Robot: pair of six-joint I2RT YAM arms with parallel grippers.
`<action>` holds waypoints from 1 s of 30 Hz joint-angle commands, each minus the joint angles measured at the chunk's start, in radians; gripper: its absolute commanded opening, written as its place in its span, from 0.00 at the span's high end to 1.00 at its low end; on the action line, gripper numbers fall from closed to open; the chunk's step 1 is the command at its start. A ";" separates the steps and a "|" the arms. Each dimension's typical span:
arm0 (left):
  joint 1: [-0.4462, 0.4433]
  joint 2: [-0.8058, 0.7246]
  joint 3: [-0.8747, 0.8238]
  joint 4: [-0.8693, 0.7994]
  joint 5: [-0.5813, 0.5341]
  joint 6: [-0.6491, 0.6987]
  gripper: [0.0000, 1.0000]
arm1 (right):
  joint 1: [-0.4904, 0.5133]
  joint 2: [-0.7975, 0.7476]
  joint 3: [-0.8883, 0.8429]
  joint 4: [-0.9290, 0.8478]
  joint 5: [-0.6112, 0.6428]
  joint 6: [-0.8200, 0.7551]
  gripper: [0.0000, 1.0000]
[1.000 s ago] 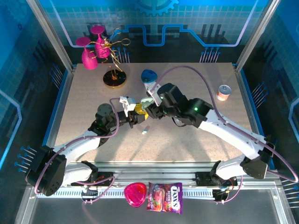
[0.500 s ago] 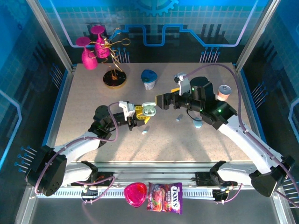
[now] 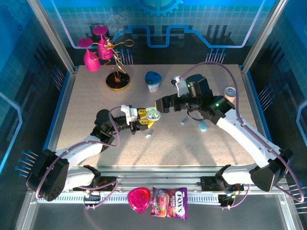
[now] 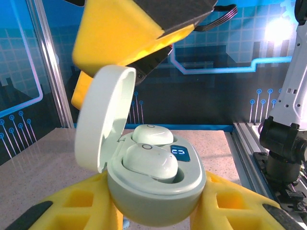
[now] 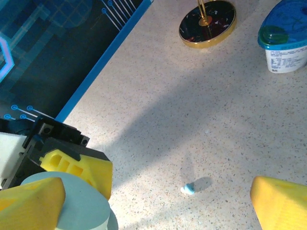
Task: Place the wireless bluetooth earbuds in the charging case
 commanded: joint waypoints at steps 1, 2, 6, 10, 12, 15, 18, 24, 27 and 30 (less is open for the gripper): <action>0.002 -0.008 -0.014 0.058 0.011 -0.010 0.68 | -0.008 -0.016 0.003 -0.039 -0.042 -0.033 0.00; 0.002 -0.007 -0.014 0.061 0.010 -0.013 0.68 | -0.006 -0.022 -0.002 -0.041 -0.046 -0.037 0.00; 0.002 0.000 -0.012 0.071 0.002 -0.019 0.68 | -0.002 -0.054 -0.031 -0.022 -0.065 -0.038 0.00; 0.002 0.013 -0.011 0.099 0.002 -0.027 0.68 | -0.007 -0.088 -0.072 0.032 -0.093 0.007 0.00; 0.002 0.018 -0.013 0.122 -0.001 -0.033 0.68 | -0.022 -0.100 -0.106 0.096 -0.155 0.070 0.02; 0.002 0.020 -0.018 0.160 -0.018 -0.045 0.68 | -0.051 -0.104 -0.189 0.256 -0.317 0.236 0.05; 0.002 0.018 -0.021 0.192 -0.044 -0.052 0.68 | -0.052 -0.100 -0.305 0.494 -0.421 0.438 0.11; 0.002 0.001 -0.024 0.188 -0.073 -0.035 0.68 | -0.007 -0.062 -0.464 0.916 -0.469 0.727 0.19; 0.002 -0.004 -0.025 0.185 -0.075 -0.037 0.68 | 0.003 -0.048 -0.494 0.954 -0.460 0.762 0.26; 0.003 -0.009 -0.028 0.177 -0.082 -0.034 0.68 | 0.009 -0.033 -0.515 0.982 -0.454 0.783 0.39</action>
